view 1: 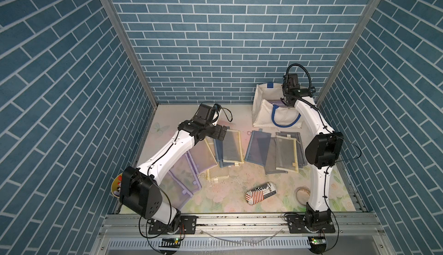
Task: Put the pencil pouch into the canvas bag
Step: Place the pencil pouch in the canvas bag, then pick up the pencil pouch.
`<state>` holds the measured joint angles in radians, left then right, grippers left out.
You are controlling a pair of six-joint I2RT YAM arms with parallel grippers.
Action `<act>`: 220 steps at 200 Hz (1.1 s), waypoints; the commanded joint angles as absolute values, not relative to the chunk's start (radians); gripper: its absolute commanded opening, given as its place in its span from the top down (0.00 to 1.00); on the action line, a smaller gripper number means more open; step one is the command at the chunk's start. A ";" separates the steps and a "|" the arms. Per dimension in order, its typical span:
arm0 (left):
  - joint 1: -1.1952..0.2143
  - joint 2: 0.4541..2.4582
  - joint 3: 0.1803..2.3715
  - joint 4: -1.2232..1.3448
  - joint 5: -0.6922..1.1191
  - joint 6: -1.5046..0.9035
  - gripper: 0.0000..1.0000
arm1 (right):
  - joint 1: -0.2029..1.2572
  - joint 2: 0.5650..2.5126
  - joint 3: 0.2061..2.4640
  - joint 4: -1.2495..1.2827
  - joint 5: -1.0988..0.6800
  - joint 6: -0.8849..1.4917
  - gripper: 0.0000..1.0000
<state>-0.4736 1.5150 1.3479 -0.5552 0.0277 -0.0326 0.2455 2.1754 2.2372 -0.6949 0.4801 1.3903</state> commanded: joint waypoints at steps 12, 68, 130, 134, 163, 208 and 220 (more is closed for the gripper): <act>-0.476 1.530 1.369 -0.530 0.100 -0.027 0.01 | 0.239 2.164 2.263 -0.673 0.405 1.309 0.37; -0.394 1.654 1.378 -0.499 0.466 -0.272 0.01 | 0.249 2.167 2.416 -0.804 0.204 0.916 0.23; -0.316 1.772 1.312 -0.440 0.547 -0.420 0.05 | 0.432 2.046 2.350 -0.918 0.096 0.492 0.19; -0.308 1.781 1.311 -0.439 0.548 -0.427 0.05 | 0.441 2.038 2.322 -0.913 0.070 0.496 0.19; -0.287 1.842 1.334 -0.456 0.553 -0.424 0.13 | 0.502 1.999 2.073 -0.784 -0.123 0.564 0.20; -0.288 1.912 1.350 -0.431 0.584 -0.450 0.29 | 0.512 2.067 1.838 -0.542 -0.432 0.720 0.23; -0.289 1.921 1.340 -0.410 0.590 -0.460 0.32 | 0.512 2.103 1.837 -0.554 -0.467 0.715 0.24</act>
